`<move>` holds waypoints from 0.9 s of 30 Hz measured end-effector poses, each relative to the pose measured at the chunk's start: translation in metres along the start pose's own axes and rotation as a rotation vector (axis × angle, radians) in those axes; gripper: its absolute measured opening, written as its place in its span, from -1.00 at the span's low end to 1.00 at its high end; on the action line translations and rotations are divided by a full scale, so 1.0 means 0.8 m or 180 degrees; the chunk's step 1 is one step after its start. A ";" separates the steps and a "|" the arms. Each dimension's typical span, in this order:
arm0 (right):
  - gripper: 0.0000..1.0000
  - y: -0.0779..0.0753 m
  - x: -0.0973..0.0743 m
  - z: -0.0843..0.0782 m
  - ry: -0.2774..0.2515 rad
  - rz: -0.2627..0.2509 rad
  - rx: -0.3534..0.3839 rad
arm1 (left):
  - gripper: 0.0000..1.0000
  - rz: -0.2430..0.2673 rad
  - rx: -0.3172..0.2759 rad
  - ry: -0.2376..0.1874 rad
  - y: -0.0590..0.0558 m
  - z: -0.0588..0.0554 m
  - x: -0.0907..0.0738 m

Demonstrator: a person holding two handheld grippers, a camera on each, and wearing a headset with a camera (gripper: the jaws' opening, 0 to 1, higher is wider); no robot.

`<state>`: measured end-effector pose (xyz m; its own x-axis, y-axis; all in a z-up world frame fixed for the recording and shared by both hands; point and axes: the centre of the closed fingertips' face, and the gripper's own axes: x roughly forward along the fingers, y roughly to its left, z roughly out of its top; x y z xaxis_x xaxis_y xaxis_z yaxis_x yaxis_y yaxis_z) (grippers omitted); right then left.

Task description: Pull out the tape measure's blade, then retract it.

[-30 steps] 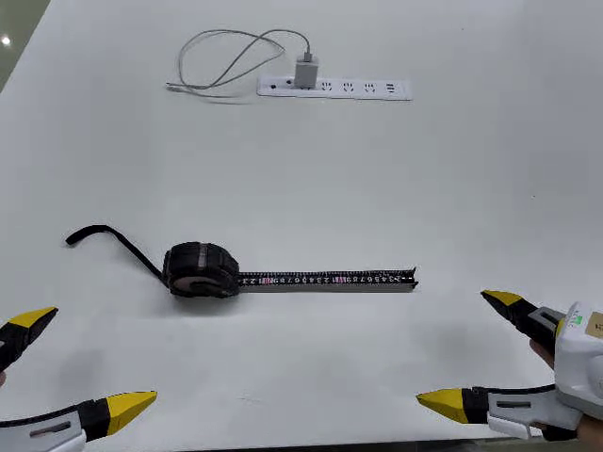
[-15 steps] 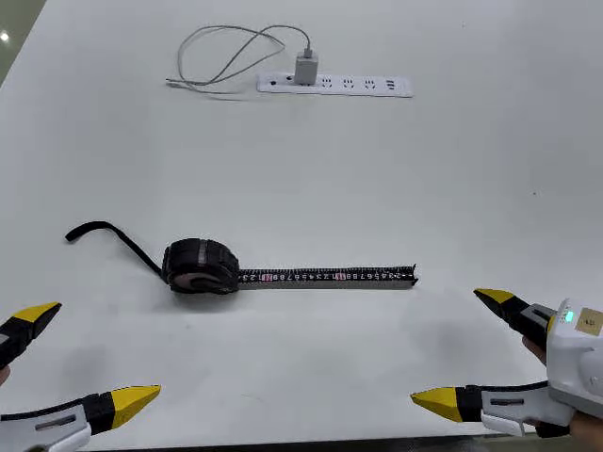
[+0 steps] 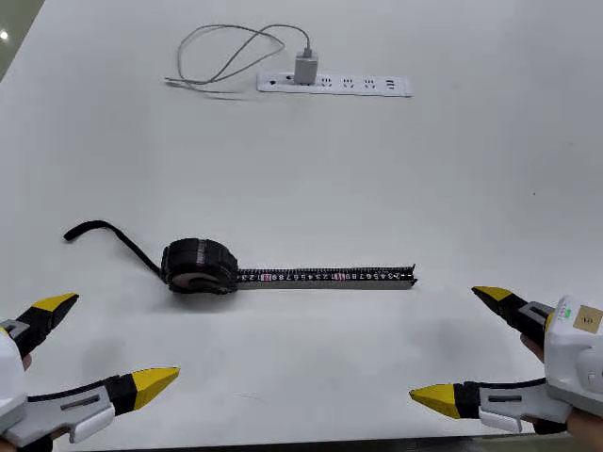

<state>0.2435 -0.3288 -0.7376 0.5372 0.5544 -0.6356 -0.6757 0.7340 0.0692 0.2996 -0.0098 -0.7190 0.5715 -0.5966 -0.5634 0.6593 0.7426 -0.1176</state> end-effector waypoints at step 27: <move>0.93 -0.006 0.004 0.001 -0.0010 0.0003 -0.0003 | 0.75 0.0016 -0.0226 -0.0026 -0.016 0.028 0.051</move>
<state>0.2489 -0.3300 -0.7397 0.5380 0.5564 -0.6333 -0.6767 0.7330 0.0691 0.3255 -0.0503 -0.7226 0.5788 -0.5952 -0.5575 0.6203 0.7651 -0.1728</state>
